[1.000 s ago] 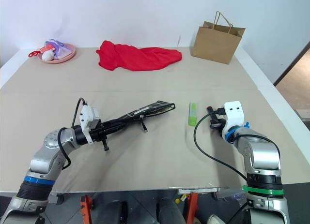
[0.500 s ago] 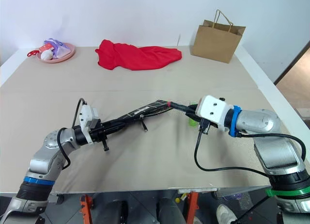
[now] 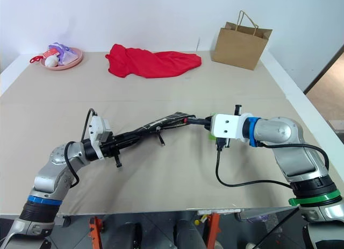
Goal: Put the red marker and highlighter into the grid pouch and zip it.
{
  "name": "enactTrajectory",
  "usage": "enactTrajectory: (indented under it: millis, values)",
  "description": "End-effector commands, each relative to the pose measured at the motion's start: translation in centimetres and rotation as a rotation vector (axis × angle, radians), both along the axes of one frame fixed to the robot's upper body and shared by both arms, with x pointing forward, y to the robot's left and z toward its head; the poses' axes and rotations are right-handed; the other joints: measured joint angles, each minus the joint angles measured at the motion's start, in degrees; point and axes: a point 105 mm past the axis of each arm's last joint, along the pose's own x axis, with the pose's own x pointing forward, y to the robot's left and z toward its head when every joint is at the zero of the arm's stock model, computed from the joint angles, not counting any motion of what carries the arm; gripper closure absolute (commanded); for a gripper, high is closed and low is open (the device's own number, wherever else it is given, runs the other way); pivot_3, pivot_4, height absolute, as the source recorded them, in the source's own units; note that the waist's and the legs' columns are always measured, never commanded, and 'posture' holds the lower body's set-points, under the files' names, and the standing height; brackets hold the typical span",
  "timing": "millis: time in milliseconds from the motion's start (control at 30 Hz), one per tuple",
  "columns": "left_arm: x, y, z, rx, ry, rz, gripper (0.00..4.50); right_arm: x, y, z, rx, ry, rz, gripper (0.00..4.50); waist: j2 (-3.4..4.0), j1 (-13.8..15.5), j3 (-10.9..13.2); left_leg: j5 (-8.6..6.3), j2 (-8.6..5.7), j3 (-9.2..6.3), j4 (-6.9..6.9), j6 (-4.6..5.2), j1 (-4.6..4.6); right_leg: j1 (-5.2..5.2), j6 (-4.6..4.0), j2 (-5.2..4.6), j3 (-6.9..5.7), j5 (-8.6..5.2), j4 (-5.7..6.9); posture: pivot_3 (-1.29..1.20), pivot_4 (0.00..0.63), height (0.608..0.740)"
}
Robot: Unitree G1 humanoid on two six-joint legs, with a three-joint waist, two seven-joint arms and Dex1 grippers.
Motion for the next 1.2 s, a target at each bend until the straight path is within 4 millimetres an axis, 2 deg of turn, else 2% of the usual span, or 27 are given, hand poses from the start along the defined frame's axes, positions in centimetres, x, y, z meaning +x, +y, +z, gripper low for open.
enactTrajectory:
  millis: [33,267,433,600,667,767,867,933,1033,1167,1200]
  values:
    - [-0.2,-0.5,1.3,-0.016,-0.048,-0.03,4.5,0.6,1.2,0.8,-0.062,-0.054,0.064,3.9,0.0,-0.03,0.0,0.0,-0.01,0.01,0.0,0.0,0.0,0.0,0.0,0.0,0.01,0.0,0.0,0.0,0.15,0.74]
    - [0.0,-0.6,1.4,-0.017,-0.051,-0.031,4.5,1.7,5.5,1.3,-0.129,-0.105,0.192,3.9,0.01,-0.04,0.01,0.01,0.05,-0.01,0.02,-0.02,0.03,-0.02,-0.09,0.06,-0.01,0.05,0.08,0.0,0.15,0.74]
    - [0.1,-0.6,1.4,-0.017,-0.051,-0.032,4.5,1.0,8.9,1.6,-0.098,-0.104,0.292,3.9,0.01,0.05,0.01,0.0,0.01,-0.01,0.02,-0.03,-0.01,-0.03,-0.36,0.01,-0.02,0.18,0.08,0.0,0.15,0.74]
    - [0.1,-0.6,1.4,-0.019,-0.052,-0.03,4.5,0.2,10.6,1.0,-0.076,-0.083,0.353,3.9,0.01,0.06,0.01,0.0,0.01,-0.04,0.02,-0.04,-0.02,-0.01,-0.36,0.0,-0.05,0.19,0.08,0.0,0.15,0.74]
    - [0.2,-0.6,1.5,-0.02,-0.052,-0.031,4.5,0.2,11.0,0.8,-0.063,-0.077,0.364,2.87,0.01,0.06,0.01,0.0,0.01,-0.04,0.05,-0.04,-0.01,-0.01,-0.38,0.0,-0.05,0.2,0.09,0.0,0.15,0.74]
    - [0.2,-0.6,1.5,-0.02,-0.052,-0.031,4.5,0.6,10.8,1.0,-0.05,-0.093,0.343,1.83,0.01,0.04,0.01,0.0,0.02,-0.04,0.06,-0.04,0.0,0.0,-0.4,0.01,-0.05,0.21,0.1,0.0,0.15,0.74]
    - [0.1,-0.6,1.5,-0.022,-0.051,-0.032,4.5,1.7,9.6,1.8,-0.05,-0.134,0.292,0.52,0.01,0.04,0.01,0.0,0.03,-0.06,0.07,-0.04,0.0,0.0,-0.41,0.03,-0.07,0.22,0.12,0.0,0.15,0.74]
    - [0.1,-0.7,1.4,-0.024,-0.049,-0.033,4.5,2.0,8.8,2.5,-0.042,-0.143,0.27,0.05,0.01,0.05,0.01,0.01,0.02,-0.05,0.07,-0.04,-0.01,0.0,-0.41,0.02,-0.06,0.22,0.11,0.0,0.15,0.74]
    - [0.0,-0.7,1.4,-0.026,-0.046,-0.033,4.5,2.4,7.3,4.3,0.013,-0.155,0.219,0.05,0.01,0.06,0.01,0.01,0.01,-0.03,0.07,-0.04,-0.01,-0.01,-0.4,0.0,-0.05,0.22,0.11,0.0,0.15,0.74]
    - [-0.1,-0.8,1.3,-0.03,-0.043,-0.034,4.5,1.7,4.1,8.1,0.216,-0.109,0.13,0.05,0.0,0.08,0.01,0.0,0.01,-0.05,0.06,-0.04,-0.02,0.0,-0.4,0.0,-0.06,0.21,0.11,0.0,0.15,0.74]
    - [-0.2,-0.8,1.3,-0.031,-0.042,-0.033,4.5,1.9,2.7,8.7,0.252,-0.114,0.08,0.05,0.0,0.1,0.01,0.0,0.01,-0.06,0.06,-0.04,-0.02,0.01,-0.4,-0.01,-0.07,0.21,0.11,0.0,0.15,0.74]
